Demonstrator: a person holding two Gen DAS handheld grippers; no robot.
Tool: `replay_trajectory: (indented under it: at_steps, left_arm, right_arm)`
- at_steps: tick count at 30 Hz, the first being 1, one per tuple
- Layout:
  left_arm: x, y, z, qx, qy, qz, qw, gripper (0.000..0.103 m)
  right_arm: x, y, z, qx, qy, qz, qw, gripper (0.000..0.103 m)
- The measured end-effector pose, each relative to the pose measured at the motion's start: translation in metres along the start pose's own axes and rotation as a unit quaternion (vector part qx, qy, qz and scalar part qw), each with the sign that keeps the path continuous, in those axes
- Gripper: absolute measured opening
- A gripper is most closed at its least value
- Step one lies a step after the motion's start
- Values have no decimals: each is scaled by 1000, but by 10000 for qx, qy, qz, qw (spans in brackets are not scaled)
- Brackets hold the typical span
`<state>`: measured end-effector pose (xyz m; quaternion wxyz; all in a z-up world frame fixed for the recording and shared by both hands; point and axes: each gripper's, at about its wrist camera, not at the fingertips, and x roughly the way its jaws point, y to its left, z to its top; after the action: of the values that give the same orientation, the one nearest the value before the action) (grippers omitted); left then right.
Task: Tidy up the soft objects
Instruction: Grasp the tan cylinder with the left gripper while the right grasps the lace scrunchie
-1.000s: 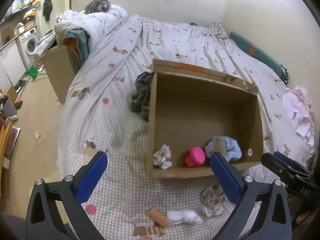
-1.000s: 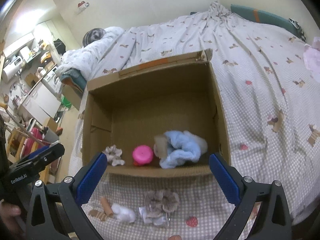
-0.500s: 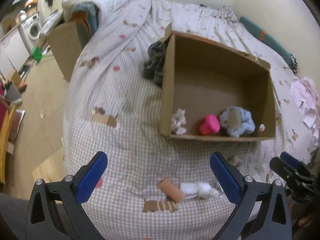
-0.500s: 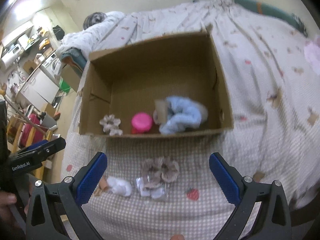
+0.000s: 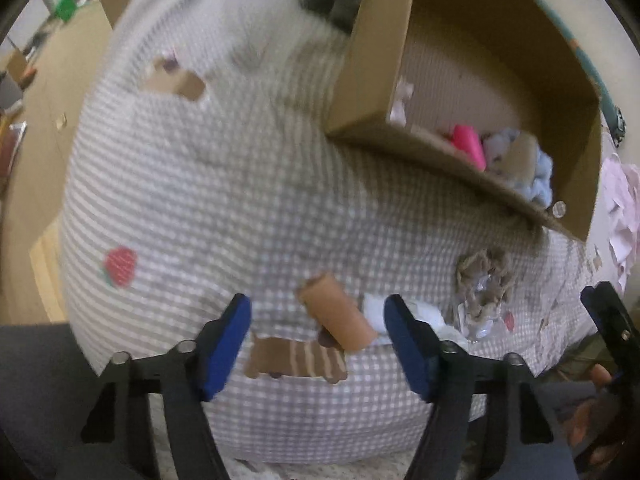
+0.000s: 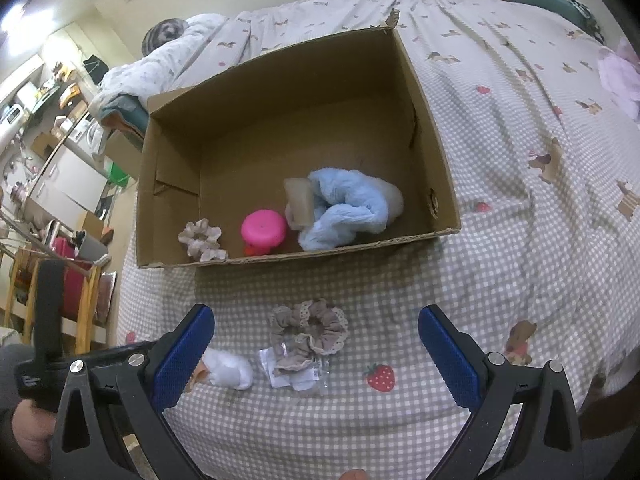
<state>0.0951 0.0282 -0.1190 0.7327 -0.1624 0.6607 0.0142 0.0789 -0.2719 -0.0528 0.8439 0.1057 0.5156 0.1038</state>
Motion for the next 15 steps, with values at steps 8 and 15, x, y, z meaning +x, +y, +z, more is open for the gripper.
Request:
replay_trajectory:
  at_steps: [8,15]
  left_arm:
    - [22,-6,1,-77,123,91,9999,26]
    - [17,-6,6,21,36,151,9999,8]
  right_arm:
    - [6,-1,1,14,81,0,10000,103]
    - [9,-6,2,128,139,29,9998,103]
